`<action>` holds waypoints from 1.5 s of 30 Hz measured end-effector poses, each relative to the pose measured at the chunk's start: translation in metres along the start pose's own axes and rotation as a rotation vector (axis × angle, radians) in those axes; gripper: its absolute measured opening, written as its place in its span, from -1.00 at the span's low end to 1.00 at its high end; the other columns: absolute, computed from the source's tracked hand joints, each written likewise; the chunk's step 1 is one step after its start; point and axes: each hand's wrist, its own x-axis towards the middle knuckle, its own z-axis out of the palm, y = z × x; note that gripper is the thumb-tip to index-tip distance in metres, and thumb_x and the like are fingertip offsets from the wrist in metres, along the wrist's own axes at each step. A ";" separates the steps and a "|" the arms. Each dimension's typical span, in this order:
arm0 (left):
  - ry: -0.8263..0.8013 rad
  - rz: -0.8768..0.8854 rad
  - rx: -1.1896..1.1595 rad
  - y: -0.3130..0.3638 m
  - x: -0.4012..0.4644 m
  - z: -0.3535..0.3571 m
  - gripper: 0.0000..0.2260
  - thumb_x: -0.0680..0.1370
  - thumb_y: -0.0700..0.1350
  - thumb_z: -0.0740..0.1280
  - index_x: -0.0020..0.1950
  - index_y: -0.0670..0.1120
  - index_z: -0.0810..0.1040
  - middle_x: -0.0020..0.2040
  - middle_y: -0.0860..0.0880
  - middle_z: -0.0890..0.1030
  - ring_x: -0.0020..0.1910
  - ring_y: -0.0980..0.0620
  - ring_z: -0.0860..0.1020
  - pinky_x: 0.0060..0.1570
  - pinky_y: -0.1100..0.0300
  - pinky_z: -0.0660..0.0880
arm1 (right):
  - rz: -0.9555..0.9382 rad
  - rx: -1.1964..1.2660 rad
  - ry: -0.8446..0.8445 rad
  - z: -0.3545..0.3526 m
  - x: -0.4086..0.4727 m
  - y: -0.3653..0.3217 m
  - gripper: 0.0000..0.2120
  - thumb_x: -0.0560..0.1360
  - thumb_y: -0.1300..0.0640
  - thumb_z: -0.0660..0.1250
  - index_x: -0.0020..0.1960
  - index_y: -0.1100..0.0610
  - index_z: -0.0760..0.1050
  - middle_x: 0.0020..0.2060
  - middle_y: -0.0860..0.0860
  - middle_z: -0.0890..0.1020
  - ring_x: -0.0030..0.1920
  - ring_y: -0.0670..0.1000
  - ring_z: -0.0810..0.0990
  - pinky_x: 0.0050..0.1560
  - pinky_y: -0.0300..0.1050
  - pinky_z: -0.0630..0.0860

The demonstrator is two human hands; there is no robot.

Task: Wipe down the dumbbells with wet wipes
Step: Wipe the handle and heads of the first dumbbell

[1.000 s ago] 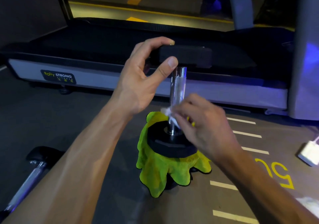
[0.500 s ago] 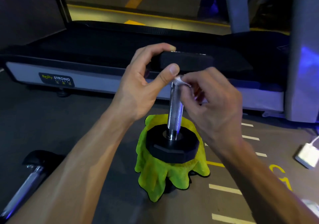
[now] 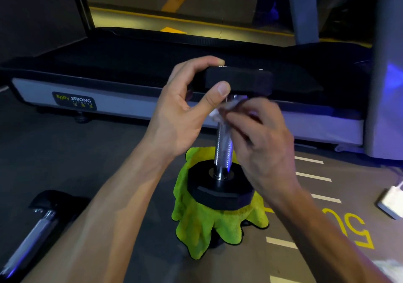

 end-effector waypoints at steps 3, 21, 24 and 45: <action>-0.003 -0.010 0.005 0.000 0.001 -0.002 -0.71 0.58 0.10 0.41 0.29 0.16 0.54 0.28 0.07 0.51 0.24 0.20 0.54 0.34 -0.13 0.52 | 0.010 -0.038 -0.070 0.003 -0.008 -0.008 -0.71 0.56 0.33 0.39 0.28 0.22 0.62 0.14 0.12 0.57 0.15 0.08 0.50 0.24 -0.34 0.36; 0.016 -0.010 0.009 0.001 0.003 0.000 -0.75 0.59 0.06 0.42 0.27 0.19 0.55 0.23 0.11 0.51 0.23 0.22 0.53 0.36 -0.14 0.50 | 0.120 0.038 -0.229 0.000 -0.013 -0.012 -0.45 0.59 0.23 0.32 0.56 0.19 0.32 0.53 0.03 0.32 0.57 -0.02 0.26 0.48 -0.21 0.32; 0.017 -0.021 0.035 0.000 0.005 -0.004 -0.74 0.57 0.14 0.40 0.26 0.24 0.55 0.24 0.10 0.52 0.24 0.20 0.53 0.37 -0.10 0.49 | 0.156 0.105 -0.248 -0.001 -0.035 -0.015 -0.46 0.58 0.24 0.35 0.54 0.17 0.36 0.57 0.00 0.29 0.57 -0.05 0.26 0.50 -0.23 0.30; -0.062 0.004 -0.046 0.002 -0.001 -0.010 -0.73 0.62 -0.10 0.42 0.32 0.01 0.54 0.27 -0.12 0.53 0.11 0.31 0.53 0.17 0.37 0.44 | 0.267 0.209 0.117 0.004 -0.020 -0.013 -0.75 0.53 0.36 0.43 0.18 0.18 0.68 0.13 0.00 0.63 0.10 -0.12 0.63 0.14 -0.39 0.48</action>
